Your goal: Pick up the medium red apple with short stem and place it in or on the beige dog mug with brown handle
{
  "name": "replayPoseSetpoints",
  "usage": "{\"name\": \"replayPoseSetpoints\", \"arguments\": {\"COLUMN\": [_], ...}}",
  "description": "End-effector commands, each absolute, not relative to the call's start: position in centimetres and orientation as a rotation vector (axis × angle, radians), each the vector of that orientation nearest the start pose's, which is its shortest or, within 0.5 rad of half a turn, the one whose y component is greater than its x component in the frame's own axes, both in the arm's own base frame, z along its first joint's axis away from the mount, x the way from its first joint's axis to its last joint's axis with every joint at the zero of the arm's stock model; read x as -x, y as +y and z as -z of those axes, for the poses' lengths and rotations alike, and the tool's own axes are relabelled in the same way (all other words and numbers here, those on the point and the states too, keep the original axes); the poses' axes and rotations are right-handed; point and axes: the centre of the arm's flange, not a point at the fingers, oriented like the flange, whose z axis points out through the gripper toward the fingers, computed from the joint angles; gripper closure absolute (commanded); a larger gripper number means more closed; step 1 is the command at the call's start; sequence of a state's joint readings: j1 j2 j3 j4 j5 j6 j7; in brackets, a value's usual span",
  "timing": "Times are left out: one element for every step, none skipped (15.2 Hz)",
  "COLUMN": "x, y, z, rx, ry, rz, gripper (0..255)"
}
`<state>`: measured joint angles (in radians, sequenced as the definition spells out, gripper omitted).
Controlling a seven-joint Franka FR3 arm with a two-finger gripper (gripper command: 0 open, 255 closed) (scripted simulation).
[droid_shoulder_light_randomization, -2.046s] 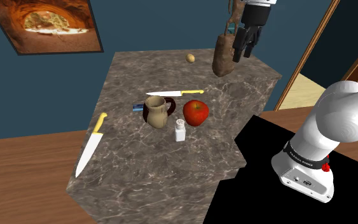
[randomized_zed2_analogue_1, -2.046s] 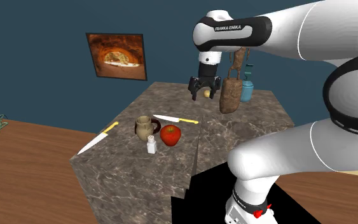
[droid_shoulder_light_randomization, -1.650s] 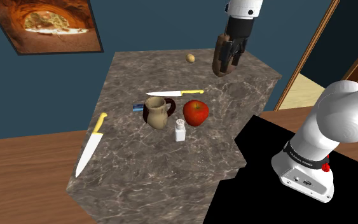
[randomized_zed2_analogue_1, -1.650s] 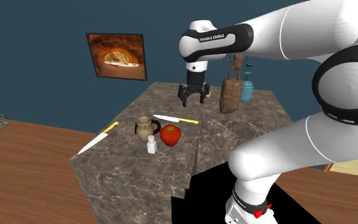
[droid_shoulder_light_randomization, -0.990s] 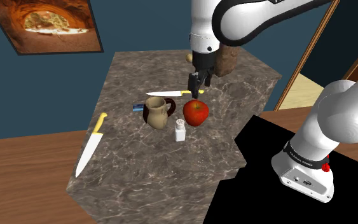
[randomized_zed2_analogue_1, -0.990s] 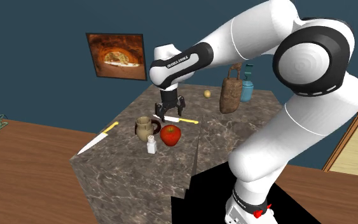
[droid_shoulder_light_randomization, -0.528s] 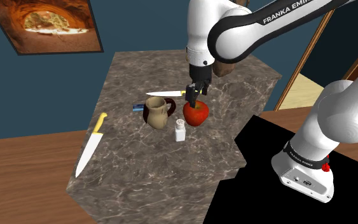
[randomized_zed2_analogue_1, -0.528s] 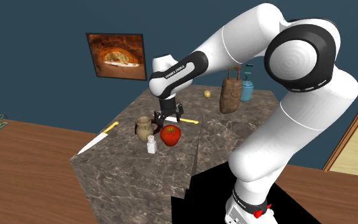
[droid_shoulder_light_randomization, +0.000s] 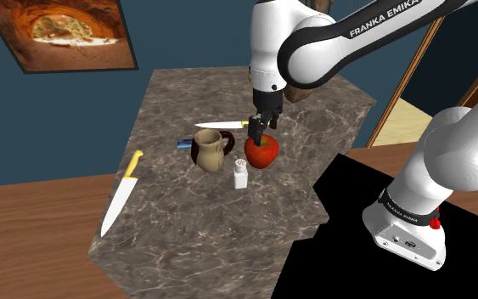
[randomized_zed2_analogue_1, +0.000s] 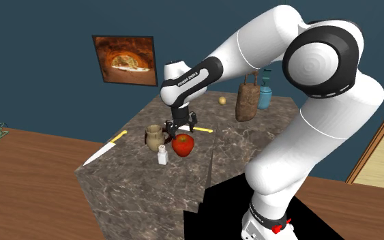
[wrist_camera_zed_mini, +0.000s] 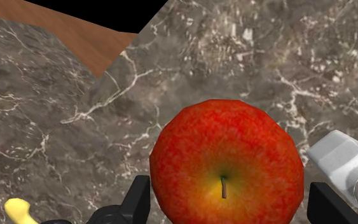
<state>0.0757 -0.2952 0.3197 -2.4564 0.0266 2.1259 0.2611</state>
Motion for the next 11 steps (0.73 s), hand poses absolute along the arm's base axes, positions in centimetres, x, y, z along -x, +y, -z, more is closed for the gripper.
{"name": "replayPoseSetpoints", "arguments": {"x": [-40.28, -40.28, -40.28, -40.28, -40.28, -40.28, -40.28, -40.28, -40.28, -40.28, -40.28], "y": [16.97, 16.97, 16.97, 16.97, 16.97, 16.97, 16.97, 16.97, 16.97, 16.97, 16.97], "z": [-39.75, -39.75, -39.75, -39.75, -39.75, -39.75, -39.75, -39.75, -39.75, -39.74, -40.27], "rx": [3.218, 3.218, 3.218, 3.218, 3.218, 3.218, 3.218, 3.218, 3.218, 3.218, 3.218], "ry": [-0.168, -0.168, -0.168, -0.168, -0.168, -0.168, -0.168, -0.168, -0.168, -0.168, -0.168], "rz": [-0.039, -0.039, -0.039, -0.039, -0.039, -0.039, -0.039, -0.039, -0.039, -0.039, -0.039], "gripper": [255, 255, 255, 255, 255, 255, 255, 255, 255, 255, 255]}}
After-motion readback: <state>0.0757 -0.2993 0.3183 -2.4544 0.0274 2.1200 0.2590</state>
